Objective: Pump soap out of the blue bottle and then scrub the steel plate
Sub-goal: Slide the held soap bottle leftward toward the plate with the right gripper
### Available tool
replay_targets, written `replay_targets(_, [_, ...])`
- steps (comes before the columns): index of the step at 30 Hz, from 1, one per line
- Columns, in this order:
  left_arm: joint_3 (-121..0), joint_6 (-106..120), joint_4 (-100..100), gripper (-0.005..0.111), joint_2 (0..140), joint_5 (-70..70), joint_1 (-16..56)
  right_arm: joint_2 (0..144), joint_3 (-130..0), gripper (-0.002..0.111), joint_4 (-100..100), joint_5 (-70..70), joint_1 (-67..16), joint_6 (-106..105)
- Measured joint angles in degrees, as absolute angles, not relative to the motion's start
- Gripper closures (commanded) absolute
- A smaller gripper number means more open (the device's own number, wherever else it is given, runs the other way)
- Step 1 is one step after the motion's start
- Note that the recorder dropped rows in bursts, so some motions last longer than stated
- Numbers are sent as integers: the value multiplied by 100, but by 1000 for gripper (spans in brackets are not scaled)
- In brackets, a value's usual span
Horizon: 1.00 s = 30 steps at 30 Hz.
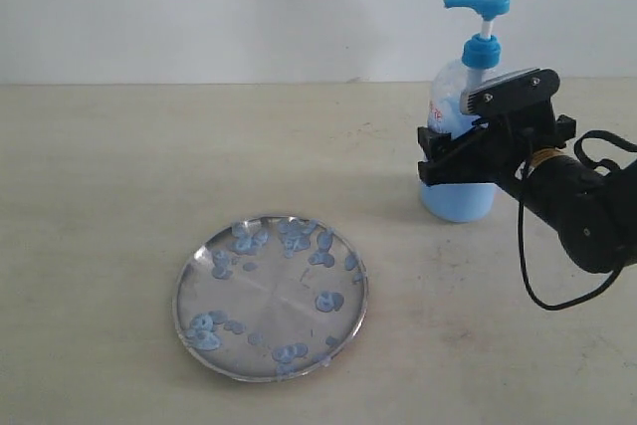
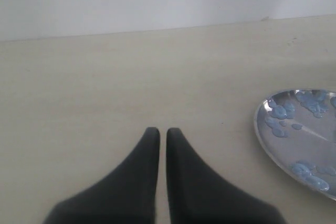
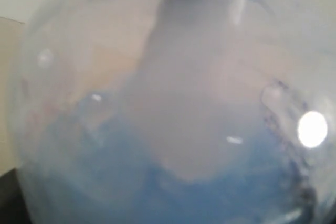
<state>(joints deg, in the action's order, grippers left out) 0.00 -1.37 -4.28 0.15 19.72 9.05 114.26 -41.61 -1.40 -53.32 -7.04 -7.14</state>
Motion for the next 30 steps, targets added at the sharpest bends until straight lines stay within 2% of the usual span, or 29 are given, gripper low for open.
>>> replay_targets(15, [0, -167, -275, 102, 15, 1779, 905, 11398, -4224, 107, -3550, -5406, -672, 363])
replay_targets(23, [0, -453, 1060, 102, 15, 575, 905, 11364, -4224, 107, -4051, -5419, -672, 153])
replay_targets(30, [0, -1252, 1458, 102, 15, 541, 905, 11326, -4228, 107, -4172, -5283, -682, -288])
